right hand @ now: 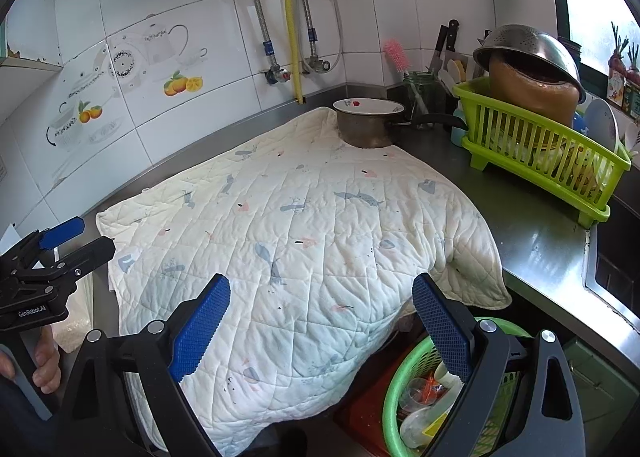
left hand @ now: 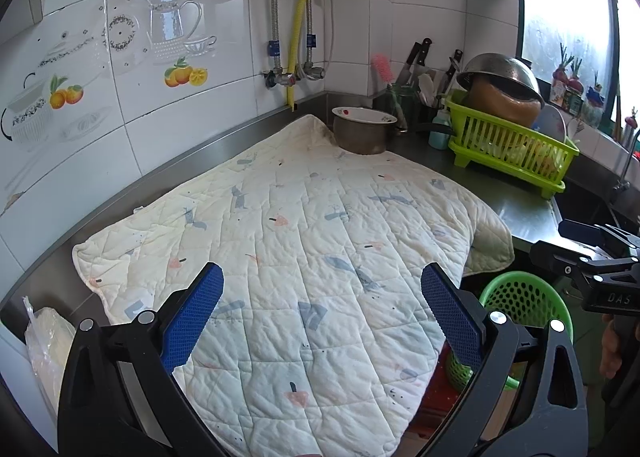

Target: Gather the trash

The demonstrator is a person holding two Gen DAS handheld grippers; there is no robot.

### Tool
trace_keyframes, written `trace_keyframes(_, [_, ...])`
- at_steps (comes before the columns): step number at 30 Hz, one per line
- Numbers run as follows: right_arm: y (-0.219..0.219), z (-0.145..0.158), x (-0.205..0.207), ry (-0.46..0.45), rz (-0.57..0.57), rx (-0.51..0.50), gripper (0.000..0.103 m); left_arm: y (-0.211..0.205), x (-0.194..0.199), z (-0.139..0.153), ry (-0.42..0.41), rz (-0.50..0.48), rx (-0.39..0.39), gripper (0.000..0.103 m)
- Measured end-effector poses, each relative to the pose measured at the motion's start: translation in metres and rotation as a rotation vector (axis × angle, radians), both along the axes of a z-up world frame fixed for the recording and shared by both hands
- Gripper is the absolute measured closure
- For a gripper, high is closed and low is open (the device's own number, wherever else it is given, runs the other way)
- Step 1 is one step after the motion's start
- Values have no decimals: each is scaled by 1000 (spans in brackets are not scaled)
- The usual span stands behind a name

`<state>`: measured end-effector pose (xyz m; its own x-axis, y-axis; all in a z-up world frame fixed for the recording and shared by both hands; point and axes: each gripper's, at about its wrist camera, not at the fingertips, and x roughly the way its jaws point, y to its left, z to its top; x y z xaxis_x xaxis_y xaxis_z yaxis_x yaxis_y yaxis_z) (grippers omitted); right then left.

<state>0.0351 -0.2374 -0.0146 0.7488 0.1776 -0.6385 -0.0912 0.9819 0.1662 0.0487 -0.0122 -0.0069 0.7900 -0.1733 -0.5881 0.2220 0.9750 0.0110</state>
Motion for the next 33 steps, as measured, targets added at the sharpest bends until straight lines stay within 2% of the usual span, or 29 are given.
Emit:
trace_keyframes(20, [10, 10, -11, -51, 12, 4, 14, 7, -11, 9, -44, 11, -19, 5])
trace_keyframes(33, [10, 12, -12, -53, 10, 6, 14, 8, -14, 10, -51, 10, -19, 5])
